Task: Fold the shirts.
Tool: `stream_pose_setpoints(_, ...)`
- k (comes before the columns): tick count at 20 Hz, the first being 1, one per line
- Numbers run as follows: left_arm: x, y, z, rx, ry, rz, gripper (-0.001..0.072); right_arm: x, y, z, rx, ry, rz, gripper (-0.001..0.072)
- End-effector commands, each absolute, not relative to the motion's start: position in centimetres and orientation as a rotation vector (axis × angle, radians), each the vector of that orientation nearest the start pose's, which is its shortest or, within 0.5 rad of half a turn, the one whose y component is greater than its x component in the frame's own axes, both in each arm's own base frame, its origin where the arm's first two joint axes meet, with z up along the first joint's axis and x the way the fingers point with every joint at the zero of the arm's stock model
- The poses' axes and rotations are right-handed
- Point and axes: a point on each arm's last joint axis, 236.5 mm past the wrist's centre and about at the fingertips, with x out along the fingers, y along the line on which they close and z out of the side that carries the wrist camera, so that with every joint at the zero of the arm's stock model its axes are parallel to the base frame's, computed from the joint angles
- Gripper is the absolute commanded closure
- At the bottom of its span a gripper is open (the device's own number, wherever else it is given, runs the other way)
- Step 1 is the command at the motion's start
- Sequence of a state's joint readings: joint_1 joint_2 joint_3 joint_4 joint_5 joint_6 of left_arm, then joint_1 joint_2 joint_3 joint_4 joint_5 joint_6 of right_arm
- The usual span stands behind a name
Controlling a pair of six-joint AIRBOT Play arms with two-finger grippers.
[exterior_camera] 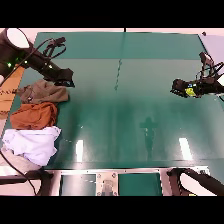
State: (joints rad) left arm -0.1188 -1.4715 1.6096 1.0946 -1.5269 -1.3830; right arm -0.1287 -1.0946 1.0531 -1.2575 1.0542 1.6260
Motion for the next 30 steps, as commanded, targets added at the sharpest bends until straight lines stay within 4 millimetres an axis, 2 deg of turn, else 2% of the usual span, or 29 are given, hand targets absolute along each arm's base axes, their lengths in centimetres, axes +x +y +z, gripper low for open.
stream_pose_setpoints(1, 38.8, -15.5, 9.3, -0.114, 1.329, -0.605, 0.0668, 37.9, 1.5, 5.7, 0.407, 1.068, 0.016, 0.0694)
stream_pose_setpoints(7, 38.8, -15.5, 9.3, -0.114, 1.327, -0.605, 0.0668, 37.9, 1.5, 5.7, 0.407, 1.068, 0.016, 0.0693)
stream_pose_setpoints(12, 42.8, -16.5, 10.8, -0.177, 1.148, -0.579, 0.0668, 37.9, 1.5, 5.7, 0.407, 1.068, 0.016, 0.0693)
stream_pose_setpoints(15, 43.5, -17.6, 11.8, -0.254, 1.113, -0.588, 0.0668, 37.9, 1.5, 5.7, 0.407, 1.068, 0.016, 0.0694)
stream_pose_setpoints(19, 45.5, -17.7, 12.8, -0.281, 1.021, -0.566, 0.0668, 39.7, 0.9, 6.6, 0.407, 0.980, 0.002, 0.0693)
stream_pose_setpoints(23, 46.3, -17.5, 13.0, -0.281, 0.990, -0.550, 0.0666, 39.7, 1.0, 6.7, 0.407, 0.977, 0.003, 0.0694)
stream_pose_setpoints(24, 46.7, -16.6, 12.6, -0.246, 0.986, -0.519, 0.0563, 39.9, 0.9, 6.8, 0.407, 0.969, 0.001, 0.0694)
stream_pose_setpoints(25, 47.2, -14.5, 11.7, -0.167, 0.990, -0.445, 0.0105, 39.8, 0.9, 6.7, 0.407, 0.972, 0.001, 0.0694)
stream_pose_setpoints(26, 48.0, -11.5, 10.7, -0.090, 0.997, -0.324, 0.0006, 39.9, 0.9, 6.8, 0.410, 0.966, 0.002, 0.0694)
stream_pose_setpoints(28, 48.9, -4.3, 9.4, 0.154, 1.014, -0.092, -0.0008, 40.1, 1.3, 7.0, 0.430, 0.959, 0.011, 0.0693)
stream_pose_setpoints(29, 49.0, -1.7, 8.6, 0.233, 1.041, -0.016, -0.0008, 40.2, 1.5, 7.1, 0.444, 0.955, 0.017, 0.0692)
stream_pose_setpoints(30, 48.9, -0.2, 7.4, 0.253, 1.081, 0.017, -0.0006, 40.5, 1.7, 7.3, 0.457, 0.940, 0.021, 0.0670)
